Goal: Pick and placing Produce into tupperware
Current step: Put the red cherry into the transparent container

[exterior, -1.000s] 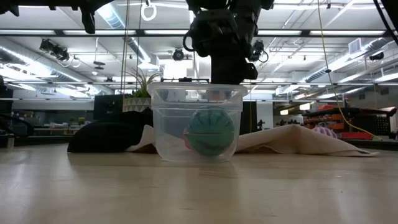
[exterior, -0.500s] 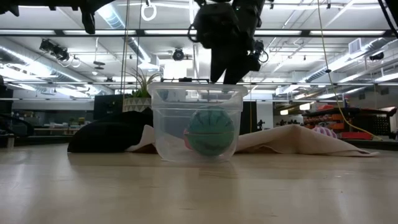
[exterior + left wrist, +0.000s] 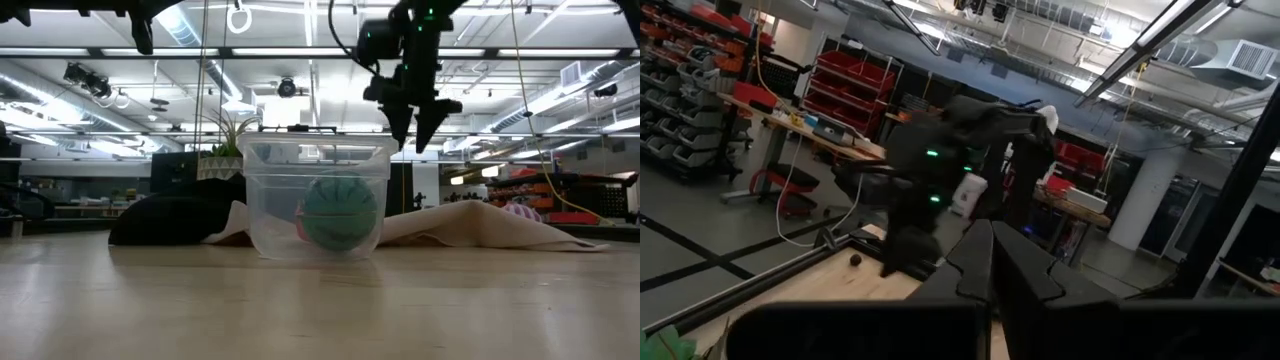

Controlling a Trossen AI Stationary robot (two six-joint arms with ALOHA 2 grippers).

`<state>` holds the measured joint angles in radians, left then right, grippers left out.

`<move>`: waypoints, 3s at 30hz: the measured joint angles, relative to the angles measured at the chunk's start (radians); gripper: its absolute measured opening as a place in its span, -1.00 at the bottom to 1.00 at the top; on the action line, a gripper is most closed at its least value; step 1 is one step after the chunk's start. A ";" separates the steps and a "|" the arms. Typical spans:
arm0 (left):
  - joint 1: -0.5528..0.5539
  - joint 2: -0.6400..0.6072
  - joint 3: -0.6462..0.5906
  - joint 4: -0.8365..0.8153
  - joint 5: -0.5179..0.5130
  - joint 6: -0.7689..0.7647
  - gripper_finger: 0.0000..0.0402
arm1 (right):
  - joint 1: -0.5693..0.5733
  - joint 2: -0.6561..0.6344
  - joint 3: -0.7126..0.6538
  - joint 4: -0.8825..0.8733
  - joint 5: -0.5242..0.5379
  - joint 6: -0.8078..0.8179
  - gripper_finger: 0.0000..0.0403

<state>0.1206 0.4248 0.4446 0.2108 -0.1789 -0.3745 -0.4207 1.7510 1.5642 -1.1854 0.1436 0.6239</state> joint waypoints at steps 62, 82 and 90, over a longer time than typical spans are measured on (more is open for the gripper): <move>0.000 0.000 0.000 0.001 0.000 0.001 -0.91 | -0.121 0.023 -0.409 0.373 -0.190 0.272 0.34; 0.000 0.000 0.000 0.001 0.000 0.002 -0.89 | -0.116 0.067 -0.409 0.362 -0.216 0.322 0.34; 0.000 0.000 0.000 0.002 0.000 0.000 -0.89 | -0.102 0.087 -0.407 0.411 -0.203 0.316 0.34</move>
<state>0.1207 0.4248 0.4446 0.2127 -0.1787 -0.3744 -0.5231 1.8381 1.1569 -0.7742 -0.0596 0.9398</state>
